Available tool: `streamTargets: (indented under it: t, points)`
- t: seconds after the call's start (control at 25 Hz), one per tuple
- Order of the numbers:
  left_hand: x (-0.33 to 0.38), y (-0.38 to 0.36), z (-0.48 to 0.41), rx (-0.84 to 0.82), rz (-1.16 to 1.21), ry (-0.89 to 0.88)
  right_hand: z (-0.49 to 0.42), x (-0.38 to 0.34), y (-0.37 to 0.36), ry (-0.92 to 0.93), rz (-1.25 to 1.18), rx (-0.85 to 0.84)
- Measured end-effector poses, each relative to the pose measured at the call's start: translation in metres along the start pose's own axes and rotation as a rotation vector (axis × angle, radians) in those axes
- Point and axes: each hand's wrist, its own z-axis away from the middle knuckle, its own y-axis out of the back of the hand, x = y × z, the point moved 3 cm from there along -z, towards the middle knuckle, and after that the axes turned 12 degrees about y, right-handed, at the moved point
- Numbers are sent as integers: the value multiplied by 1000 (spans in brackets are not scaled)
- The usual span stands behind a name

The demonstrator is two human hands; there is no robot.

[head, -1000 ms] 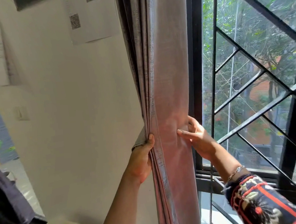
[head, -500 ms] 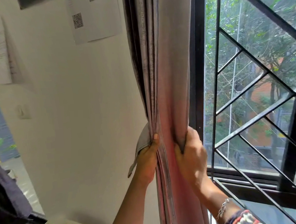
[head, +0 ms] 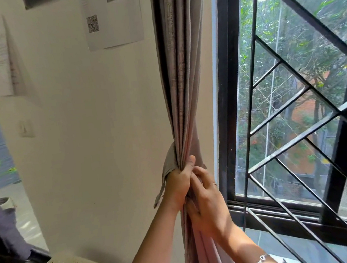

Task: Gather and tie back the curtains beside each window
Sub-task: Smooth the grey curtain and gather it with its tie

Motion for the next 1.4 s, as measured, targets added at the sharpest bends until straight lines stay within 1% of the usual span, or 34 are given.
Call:
streamTargets:
  t: [0.04,0.12,0.2,0.24,0.28,0.36,0.44,0.48,0.56,0.68,0.8,0.92,1.0,1.12,1.16,1.2,1.28,1.32,1.4]
  points:
    - [0,0,-1,29,39,39,1,3,5,21,-34,15]
    - [2,1,-3,65,78,34,3,15,17,7,-28,137]
    - [3,3,-5,92,96,26,4,35,27,-129,-8,248]
    - [2,4,-6,95,112,31,3,46,30,-234,-44,244]
    - [1,5,-8,92,132,43,0,55,31,-343,-131,193]
    - [-2,6,-10,66,167,77,-6,66,28,-523,-437,68]
    - [-3,8,-11,28,182,75,-12,68,23,-623,-692,21]
    - [-3,10,-11,9,178,63,-14,68,23,-636,-742,10]
    - [-4,13,-12,-8,168,58,-16,67,27,-604,-745,7]
    - [-7,16,-13,41,117,70,-17,69,43,-596,-744,85]
    - [-6,17,-11,80,-2,-39,-14,66,57,-653,-830,153]
    - [-11,19,-8,164,-221,-209,-13,54,63,-840,-1060,229]
    - [-14,16,0,256,-319,-385,-14,43,65,-924,-1241,246]
    - [-23,12,6,407,-457,-654,-18,28,68,-925,-1449,283]
    - [-26,11,6,422,-487,-713,-20,24,69,-907,-1493,286]
    - [-25,10,6,384,-502,-749,-23,18,70,-888,-1524,284]
    - [-18,7,11,237,-481,-752,-29,7,72,-827,-1552,280]
    - [-17,7,12,188,-483,-757,-31,2,71,-785,-1552,278]
    - [-16,5,14,147,-521,-772,-32,-6,67,-685,-1489,258]
